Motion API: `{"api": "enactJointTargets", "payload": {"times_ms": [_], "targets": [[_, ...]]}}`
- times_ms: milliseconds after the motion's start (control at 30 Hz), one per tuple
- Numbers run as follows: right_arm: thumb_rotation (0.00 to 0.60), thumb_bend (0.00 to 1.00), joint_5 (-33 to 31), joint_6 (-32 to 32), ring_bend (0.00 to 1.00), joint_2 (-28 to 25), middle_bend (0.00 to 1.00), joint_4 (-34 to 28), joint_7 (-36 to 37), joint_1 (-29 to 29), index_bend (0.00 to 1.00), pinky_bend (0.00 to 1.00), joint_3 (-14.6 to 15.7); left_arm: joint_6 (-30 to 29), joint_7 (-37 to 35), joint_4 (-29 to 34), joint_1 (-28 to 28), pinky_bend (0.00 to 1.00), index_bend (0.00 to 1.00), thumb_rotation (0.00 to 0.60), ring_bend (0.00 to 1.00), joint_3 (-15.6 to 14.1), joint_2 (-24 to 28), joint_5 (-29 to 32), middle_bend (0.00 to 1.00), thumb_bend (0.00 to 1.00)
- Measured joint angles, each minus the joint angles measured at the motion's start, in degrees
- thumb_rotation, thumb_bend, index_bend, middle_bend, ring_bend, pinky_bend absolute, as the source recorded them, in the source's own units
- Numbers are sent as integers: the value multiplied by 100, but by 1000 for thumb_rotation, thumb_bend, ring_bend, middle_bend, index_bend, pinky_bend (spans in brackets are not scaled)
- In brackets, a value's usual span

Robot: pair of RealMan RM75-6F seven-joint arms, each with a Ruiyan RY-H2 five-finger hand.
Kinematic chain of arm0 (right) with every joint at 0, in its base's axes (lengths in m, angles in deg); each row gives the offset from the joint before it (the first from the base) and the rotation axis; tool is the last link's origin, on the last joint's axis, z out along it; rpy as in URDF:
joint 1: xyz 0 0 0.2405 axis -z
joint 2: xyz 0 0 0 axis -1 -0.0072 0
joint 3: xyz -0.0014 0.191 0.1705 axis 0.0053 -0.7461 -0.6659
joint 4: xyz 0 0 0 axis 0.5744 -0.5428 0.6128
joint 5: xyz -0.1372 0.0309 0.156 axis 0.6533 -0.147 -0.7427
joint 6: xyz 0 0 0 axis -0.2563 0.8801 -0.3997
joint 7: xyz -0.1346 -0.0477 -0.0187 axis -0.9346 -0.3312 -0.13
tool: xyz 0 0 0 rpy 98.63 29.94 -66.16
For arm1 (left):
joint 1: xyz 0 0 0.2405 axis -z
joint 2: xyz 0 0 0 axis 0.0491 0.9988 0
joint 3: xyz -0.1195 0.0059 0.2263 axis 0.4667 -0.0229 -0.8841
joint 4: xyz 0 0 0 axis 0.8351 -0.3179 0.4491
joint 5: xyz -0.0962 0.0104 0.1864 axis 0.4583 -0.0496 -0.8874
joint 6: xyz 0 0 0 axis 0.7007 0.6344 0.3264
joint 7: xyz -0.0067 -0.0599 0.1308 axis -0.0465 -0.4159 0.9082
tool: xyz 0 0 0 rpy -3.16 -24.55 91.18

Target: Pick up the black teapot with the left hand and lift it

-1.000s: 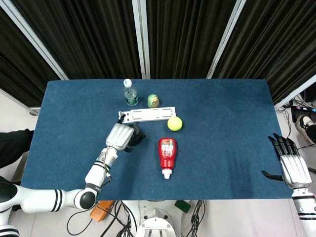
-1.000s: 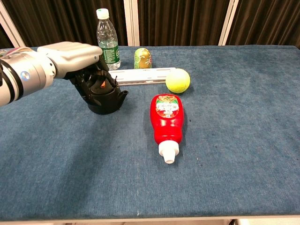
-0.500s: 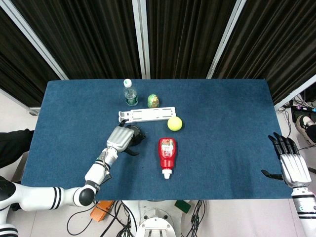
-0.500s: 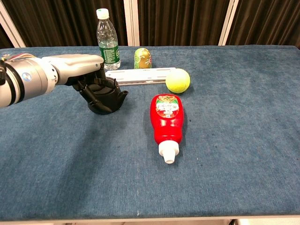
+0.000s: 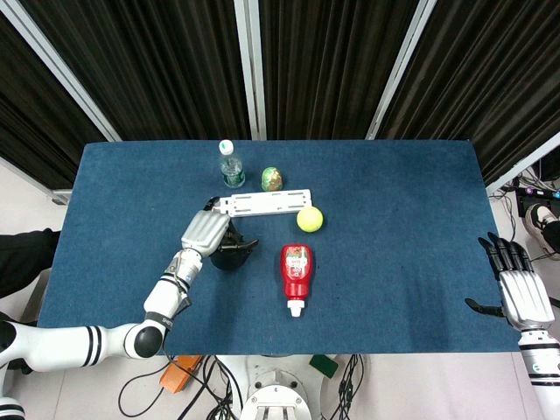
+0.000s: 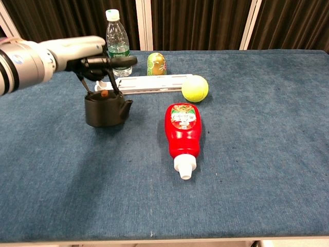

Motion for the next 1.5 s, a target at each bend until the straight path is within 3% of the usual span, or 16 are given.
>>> {"api": "enactJointTargets", "payload": {"times_ms": [133, 400, 700, 800, 967, 1267, 1500], "targets": [[600, 66, 7, -27, 0, -5, 0, 21, 41, 11, 0, 0, -3, -219, -46, 5, -30, 102, 1000, 68, 1000, 31, 14, -69, 1000, 38], [600, 67, 24, -45, 0, 16, 0, 89, 132, 28, 0, 0, 10, -893, 38, -41, -109, 386, 1000, 158, 1000, 86, -93, -213, 1000, 124], [600, 67, 53, -95, 0, 14, 0, 111, 176, 54, 0, 0, 19, -1335, 107, -139, -223, 526, 1000, 203, 1000, 193, -275, -265, 1000, 193], [600, 66, 55, -104, 0, 18, 0, 116, 178, 64, 0, 0, 25, -1410, 168, -174, -236, 560, 1000, 242, 1000, 213, -316, -245, 1000, 220], [600, 67, 58, -108, 0, 20, 0, 111, 182, 73, 0, 0, 32, -1487, 251, -249, -262, 588, 1000, 394, 1000, 218, -359, -251, 1000, 312], [600, 67, 51, -77, 0, 32, 0, 115, 180, 61, 0, 0, 32, -1637, 303, -356, -340, 628, 1000, 434, 1000, 253, -455, -246, 1000, 363], [600, 67, 37, -79, 0, 21, 0, 110, 181, 66, 0, 0, 24, -1714, 443, -516, -371, 634, 1000, 528, 1000, 235, -500, -317, 1000, 431]]}}
